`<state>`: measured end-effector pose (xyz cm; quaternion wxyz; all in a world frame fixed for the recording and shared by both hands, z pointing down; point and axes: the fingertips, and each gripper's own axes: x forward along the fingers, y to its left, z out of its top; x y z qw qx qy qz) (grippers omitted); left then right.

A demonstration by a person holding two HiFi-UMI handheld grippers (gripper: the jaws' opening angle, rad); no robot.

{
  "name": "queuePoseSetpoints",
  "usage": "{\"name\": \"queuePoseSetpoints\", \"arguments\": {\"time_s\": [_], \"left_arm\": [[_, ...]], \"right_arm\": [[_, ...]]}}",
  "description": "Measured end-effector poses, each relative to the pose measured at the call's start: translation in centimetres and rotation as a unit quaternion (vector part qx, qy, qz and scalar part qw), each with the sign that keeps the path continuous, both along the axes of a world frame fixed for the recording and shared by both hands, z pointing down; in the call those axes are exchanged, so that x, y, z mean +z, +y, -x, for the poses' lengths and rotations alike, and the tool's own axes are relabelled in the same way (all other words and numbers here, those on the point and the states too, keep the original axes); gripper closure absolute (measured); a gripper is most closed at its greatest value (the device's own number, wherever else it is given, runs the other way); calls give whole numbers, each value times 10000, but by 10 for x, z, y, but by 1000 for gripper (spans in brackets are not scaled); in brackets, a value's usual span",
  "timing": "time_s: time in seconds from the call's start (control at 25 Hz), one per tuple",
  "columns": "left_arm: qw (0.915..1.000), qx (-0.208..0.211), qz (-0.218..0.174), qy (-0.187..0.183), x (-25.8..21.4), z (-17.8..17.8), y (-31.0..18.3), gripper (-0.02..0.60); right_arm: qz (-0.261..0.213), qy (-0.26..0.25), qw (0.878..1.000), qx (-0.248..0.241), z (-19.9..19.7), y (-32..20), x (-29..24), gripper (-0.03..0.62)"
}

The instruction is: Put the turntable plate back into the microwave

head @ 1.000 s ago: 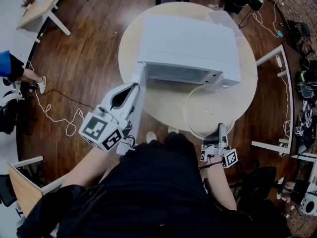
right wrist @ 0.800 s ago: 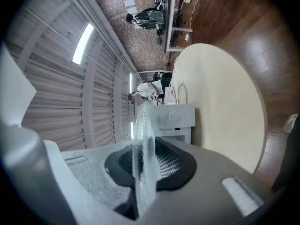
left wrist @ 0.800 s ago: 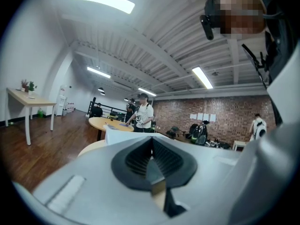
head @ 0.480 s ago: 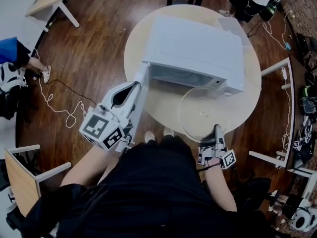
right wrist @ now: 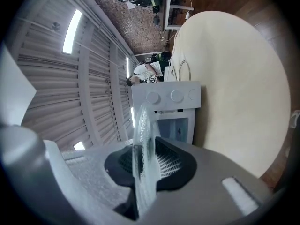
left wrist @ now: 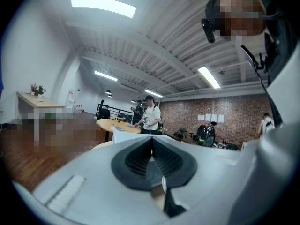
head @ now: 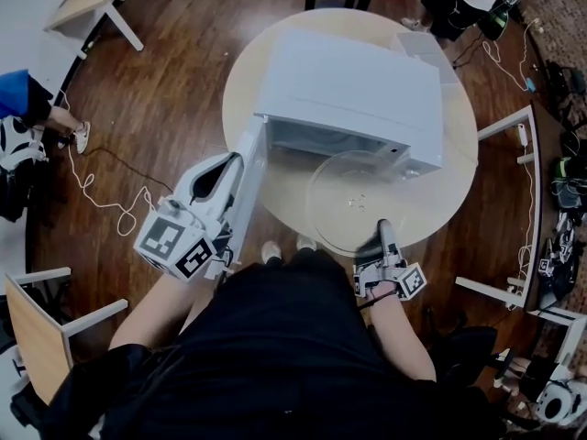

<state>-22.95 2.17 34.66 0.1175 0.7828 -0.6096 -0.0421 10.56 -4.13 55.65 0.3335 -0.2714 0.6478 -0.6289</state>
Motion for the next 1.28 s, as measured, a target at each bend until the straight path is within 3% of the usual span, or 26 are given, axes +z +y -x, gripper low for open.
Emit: {"name": "queuePoseSetpoints", "arguments": {"time_s": [0.24,0.84,1.28], "left_arm": [[9997,-156,118,124,2,17,3,584],[9993,-303,178,112,-2,16,-13,584],[9991,-379,184,26,-6,22,-25,584]], "right_arm": [[-84,-77,9996,-261,30,-4,2,551],[64,31,9989,-473,37,-25,-2,548],[57,-168,9964,-827,68,-34,-12,549]]}}
